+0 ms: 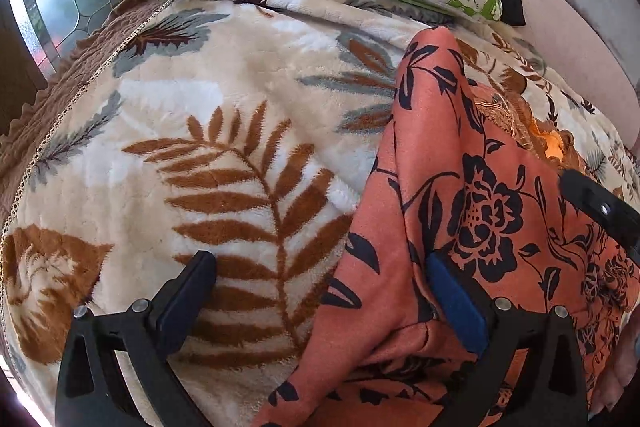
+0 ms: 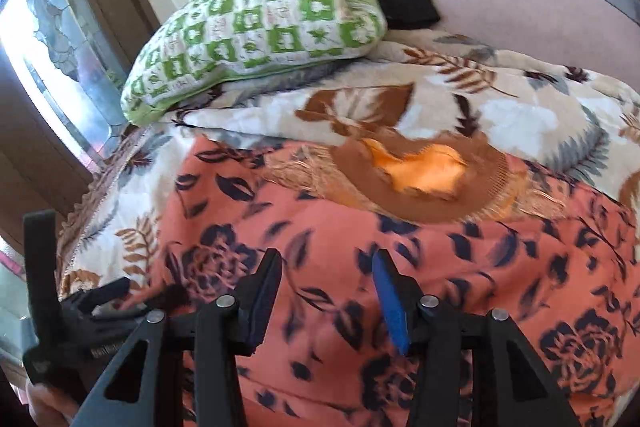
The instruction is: Fold small clothes
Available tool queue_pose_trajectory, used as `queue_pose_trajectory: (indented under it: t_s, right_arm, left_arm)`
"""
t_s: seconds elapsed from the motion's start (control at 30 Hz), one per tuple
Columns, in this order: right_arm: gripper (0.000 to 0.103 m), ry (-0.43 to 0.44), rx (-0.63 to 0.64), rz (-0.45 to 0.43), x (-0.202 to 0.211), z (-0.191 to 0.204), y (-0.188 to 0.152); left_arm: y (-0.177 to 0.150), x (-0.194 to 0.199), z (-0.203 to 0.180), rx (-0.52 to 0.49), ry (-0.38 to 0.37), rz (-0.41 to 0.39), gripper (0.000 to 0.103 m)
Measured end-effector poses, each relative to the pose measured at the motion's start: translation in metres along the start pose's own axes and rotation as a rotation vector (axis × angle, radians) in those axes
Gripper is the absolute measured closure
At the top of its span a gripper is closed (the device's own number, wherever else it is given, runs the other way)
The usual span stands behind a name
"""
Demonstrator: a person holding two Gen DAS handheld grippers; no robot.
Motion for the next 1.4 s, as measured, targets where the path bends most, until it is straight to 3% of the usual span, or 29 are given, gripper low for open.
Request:
queue_pose_trajectory:
  t_s: [0.13,0.23,0.3,0.37,0.47,0.57,0.7,0.87,0.93,1.0,1.07,1.17,1.27,1.4]
  right_arm:
    - [0.072,0.098,0.008,0.081,-0.044,0.044,0.019]
    - [0.071,0.109,-0.009,0.166,-0.085,0.057,0.027]
    - [0.072,0.134,-0.058,0.146,-0.091,0.056,0.036]
    - [0.072,0.151,-0.102,0.156,-0.093,0.054,0.041]
    - [0.072,0.154,-0.112,0.135,-0.081,0.048,0.042]
    - [0.072,0.145,-0.121,0.065,-0.050,0.029,0.041]
    - [0.072,0.079,-0.143,0.003,-0.004,-0.015,0.029]
    - [0.072,-0.002,-0.152,0.049,0.024,-0.053,-0.006]
    - [0.072,-0.033,-0.143,0.118,0.022,-0.063,-0.027]
    - [0.072,-0.046,-0.145,0.197,0.016,-0.068,-0.056]
    - [0.072,-0.034,-0.133,0.131,0.029,-0.068,-0.073]
    - [0.073,-0.002,-0.177,0.119,0.043,-0.080,-0.087]
    - [0.073,0.064,-0.264,0.132,0.044,-0.095,-0.091]
    - [0.074,0.073,-0.311,0.126,0.042,-0.098,-0.095]
  left_arm:
    - [0.001,0.005,0.004,0.006,-0.002,0.006,0.000]
    - [0.003,0.013,0.002,-0.040,0.067,-0.046,0.000]
    - [0.006,0.022,-0.002,-0.094,0.145,-0.106,0.000]
    - [0.009,0.026,-0.004,-0.125,0.175,-0.140,0.000]
    - [0.010,0.026,-0.006,-0.145,0.181,-0.153,0.000]
    - [0.014,0.039,-0.012,-0.169,0.200,-0.235,0.000]
    - [0.017,0.055,-0.017,-0.152,0.121,-0.314,0.000]
    - [0.006,0.022,-0.036,-0.223,0.109,-0.188,0.000]
    - [-0.001,0.007,-0.040,-0.247,0.105,-0.125,0.000]
    - [-0.005,0.005,-0.036,-0.224,0.087,-0.134,0.000]
    - [-0.004,0.003,-0.031,-0.192,0.057,-0.113,0.000]
    - [-0.007,-0.002,-0.017,-0.061,-0.021,-0.085,0.000]
    - [-0.009,-0.002,-0.025,-0.102,0.026,-0.076,0.000]
    - [-0.007,-0.003,-0.025,-0.109,0.019,-0.049,0.000]
Point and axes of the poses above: each gripper's, at about its wrist camera, not at the fingertips, and x roughly against the way its jaws point, z to its left, y to its top, the point moved 3 cm from there along -x, roughly the way its jaws point, and after that the axes turned 6 degrees about -y, right-handed, at the moved point
